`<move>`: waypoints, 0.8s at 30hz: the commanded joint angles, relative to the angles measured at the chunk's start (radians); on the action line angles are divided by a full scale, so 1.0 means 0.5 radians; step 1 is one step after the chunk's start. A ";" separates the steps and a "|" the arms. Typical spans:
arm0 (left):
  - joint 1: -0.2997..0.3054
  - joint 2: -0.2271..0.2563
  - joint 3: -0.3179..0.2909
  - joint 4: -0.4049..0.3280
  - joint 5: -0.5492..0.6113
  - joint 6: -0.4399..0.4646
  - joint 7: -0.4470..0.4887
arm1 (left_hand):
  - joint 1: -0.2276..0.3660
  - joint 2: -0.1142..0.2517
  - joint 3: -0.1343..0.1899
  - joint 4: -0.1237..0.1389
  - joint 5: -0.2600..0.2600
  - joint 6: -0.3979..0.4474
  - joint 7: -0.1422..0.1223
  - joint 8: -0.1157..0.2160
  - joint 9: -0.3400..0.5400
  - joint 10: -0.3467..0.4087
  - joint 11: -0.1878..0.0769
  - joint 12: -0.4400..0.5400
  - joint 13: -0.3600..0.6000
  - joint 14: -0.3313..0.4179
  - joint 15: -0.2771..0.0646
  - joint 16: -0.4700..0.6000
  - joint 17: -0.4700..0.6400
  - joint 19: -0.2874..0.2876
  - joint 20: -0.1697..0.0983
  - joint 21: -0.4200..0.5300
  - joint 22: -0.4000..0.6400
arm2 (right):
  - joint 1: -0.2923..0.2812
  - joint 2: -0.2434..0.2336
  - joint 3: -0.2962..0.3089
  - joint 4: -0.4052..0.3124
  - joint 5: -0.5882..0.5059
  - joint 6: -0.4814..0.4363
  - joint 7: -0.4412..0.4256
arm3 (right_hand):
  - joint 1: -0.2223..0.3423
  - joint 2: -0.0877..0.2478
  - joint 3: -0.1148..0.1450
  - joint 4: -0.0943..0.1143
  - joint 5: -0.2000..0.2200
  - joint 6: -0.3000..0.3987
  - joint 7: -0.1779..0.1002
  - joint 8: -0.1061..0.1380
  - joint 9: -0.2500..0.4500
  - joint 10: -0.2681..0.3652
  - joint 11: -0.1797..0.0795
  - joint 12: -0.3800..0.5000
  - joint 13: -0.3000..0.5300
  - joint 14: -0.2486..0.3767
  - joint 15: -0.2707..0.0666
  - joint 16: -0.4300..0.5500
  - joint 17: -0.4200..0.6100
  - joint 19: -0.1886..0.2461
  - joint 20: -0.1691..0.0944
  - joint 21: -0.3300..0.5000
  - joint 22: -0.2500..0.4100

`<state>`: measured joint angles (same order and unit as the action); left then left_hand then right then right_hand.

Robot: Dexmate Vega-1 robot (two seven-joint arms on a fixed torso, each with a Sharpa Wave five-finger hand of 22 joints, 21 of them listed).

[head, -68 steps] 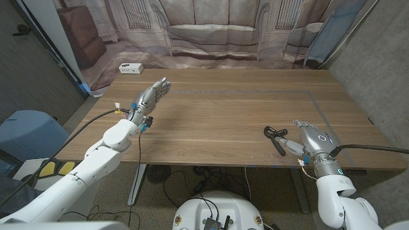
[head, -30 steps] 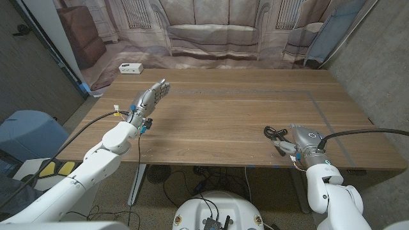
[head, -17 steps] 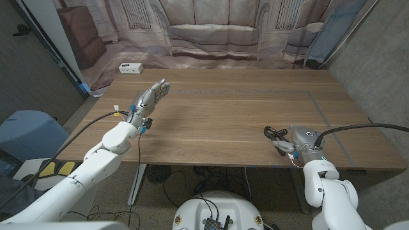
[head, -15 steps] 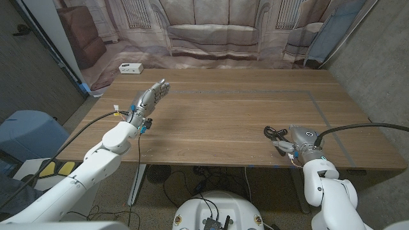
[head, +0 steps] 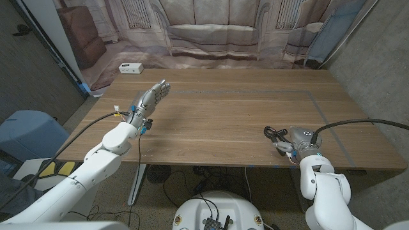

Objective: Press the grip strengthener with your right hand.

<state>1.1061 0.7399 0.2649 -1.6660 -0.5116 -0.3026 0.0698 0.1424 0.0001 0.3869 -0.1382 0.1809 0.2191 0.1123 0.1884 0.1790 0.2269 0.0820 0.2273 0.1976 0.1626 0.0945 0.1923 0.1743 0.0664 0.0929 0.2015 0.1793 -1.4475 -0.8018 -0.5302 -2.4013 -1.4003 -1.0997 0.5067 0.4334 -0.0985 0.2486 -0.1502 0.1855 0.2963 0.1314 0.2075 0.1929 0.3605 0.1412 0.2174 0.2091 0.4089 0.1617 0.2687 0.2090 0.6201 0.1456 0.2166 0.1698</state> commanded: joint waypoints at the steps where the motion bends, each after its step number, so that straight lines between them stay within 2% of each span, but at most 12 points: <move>1: 0.002 -0.006 0.006 -0.010 -0.006 0.008 -0.003 | 0.021 0.007 0.012 0.002 -0.003 -0.003 -0.002 -0.002 0.005 0.011 0.005 0.003 0.005 0.015 0.001 -0.004 0.009 0.002 0.011 -0.003 0.003 | 0.010 0.165 0.075 0.094 -0.214 0.150 0.237 | 0.026 -0.012 -0.004 -0.008 0.023 0.026 0.028 0.007 0.012 0.026 0.030 -0.001 0.004 0.030 0.041 -0.001 -0.005 0.023 0.042 -0.001 0.010; 14: 0.012 -0.004 -0.002 -0.027 0.005 0.015 0.021 | 0.023 0.008 0.013 0.002 -0.003 0.007 -0.005 0.002 0.005 0.015 0.004 0.002 0.005 0.016 0.001 -0.004 0.009 0.001 0.013 -0.004 0.003 | -0.029 0.310 0.199 0.161 -0.242 0.322 0.254 | 0.043 -0.005 0.002 -0.008 0.026 0.027 0.032 0.005 0.012 0.019 0.026 -0.008 0.003 0.034 0.035 -0.008 -0.008 0.026 0.056 -0.006 0.010; 24: 0.016 -0.011 -0.005 -0.025 0.007 0.019 0.037 | 0.024 0.009 0.013 0.002 -0.003 0.008 -0.004 0.003 0.005 0.014 0.004 0.000 0.006 0.018 -0.001 -0.004 0.009 -0.001 0.014 -0.005 0.003 | -0.010 0.353 0.255 0.185 -0.204 0.388 0.332 | 0.055 0.000 0.008 -0.008 0.029 0.029 0.030 0.005 0.012 0.018 0.019 -0.010 0.003 0.041 0.030 -0.010 -0.009 0.030 0.054 -0.008 0.010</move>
<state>1.1120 0.7375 0.2649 -1.6776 -0.5113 -0.2952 0.0807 0.1478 0.0055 0.3869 -0.1381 0.1809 0.2193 0.1124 0.1885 0.1790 0.2269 0.0821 0.2273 0.1976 0.1626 0.0945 0.1923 0.1743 0.0664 0.0928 0.2015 0.1792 -1.4582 -0.6586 -0.4349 -2.3262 -1.5081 -0.9507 0.6300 0.4506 -0.0969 0.2486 -0.1503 0.1926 0.3072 0.1448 0.2075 0.1929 0.3715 0.1520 0.2175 0.2092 0.4251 0.1806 0.2688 0.2045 0.6288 0.1646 0.2166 0.1699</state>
